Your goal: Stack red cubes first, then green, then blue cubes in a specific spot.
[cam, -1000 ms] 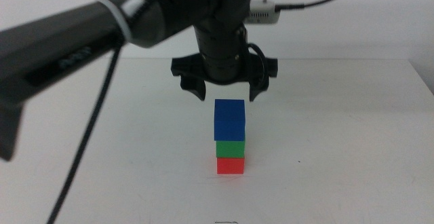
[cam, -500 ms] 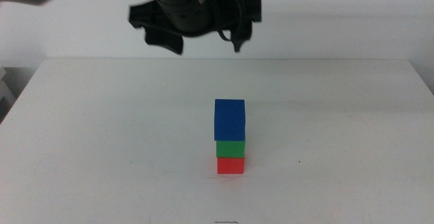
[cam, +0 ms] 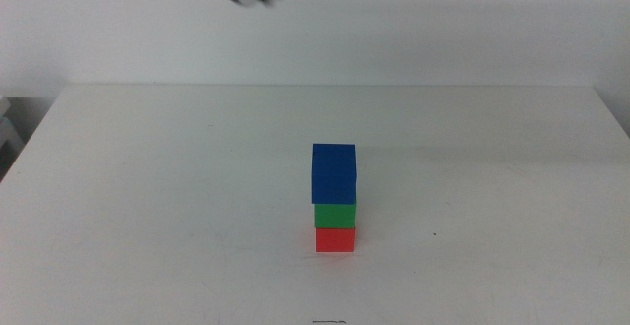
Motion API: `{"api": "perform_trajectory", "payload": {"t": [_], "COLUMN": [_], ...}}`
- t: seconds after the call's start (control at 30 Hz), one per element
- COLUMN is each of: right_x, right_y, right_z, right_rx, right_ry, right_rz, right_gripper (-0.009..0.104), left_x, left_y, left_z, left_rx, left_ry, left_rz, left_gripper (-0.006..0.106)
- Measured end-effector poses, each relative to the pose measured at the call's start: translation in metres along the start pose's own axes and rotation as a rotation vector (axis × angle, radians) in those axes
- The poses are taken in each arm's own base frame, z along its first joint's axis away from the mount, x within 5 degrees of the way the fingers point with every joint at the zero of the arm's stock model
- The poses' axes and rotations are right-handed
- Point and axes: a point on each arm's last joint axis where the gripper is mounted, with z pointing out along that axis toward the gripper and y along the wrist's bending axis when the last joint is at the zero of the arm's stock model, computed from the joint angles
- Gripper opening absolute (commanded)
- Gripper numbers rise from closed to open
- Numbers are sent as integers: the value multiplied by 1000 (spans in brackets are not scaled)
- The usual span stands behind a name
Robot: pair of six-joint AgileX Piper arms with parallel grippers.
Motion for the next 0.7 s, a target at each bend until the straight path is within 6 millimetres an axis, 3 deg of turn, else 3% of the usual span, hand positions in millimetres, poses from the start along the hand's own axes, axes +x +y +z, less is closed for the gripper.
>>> {"api": "perform_trajectory", "payload": {"t": [0.2, 0.37, 0.5, 0.7], "right_x": [0, 0, 0, 0], "right_y": [0, 0, 0, 0], "right_z": [0, 0, 0, 0], "right_rx": [0, 0, 0, 0], "right_ry": [0, 0, 0, 0], "right_rz": [0, 0, 0, 0], "right_gripper": [94, 94, 94, 94], "left_x": [-6, 15, 38, 58], "left_y": [69, 116, 132, 136], "left_z": [-43, -80, -98, -111], "left_rx": [-32, -47, -90, -108], "left_ry": [-91, -183, -202, -210], "left_rz": [-158, -241, -251, -253], "left_gripper": [94, 94, 94, 94]}}
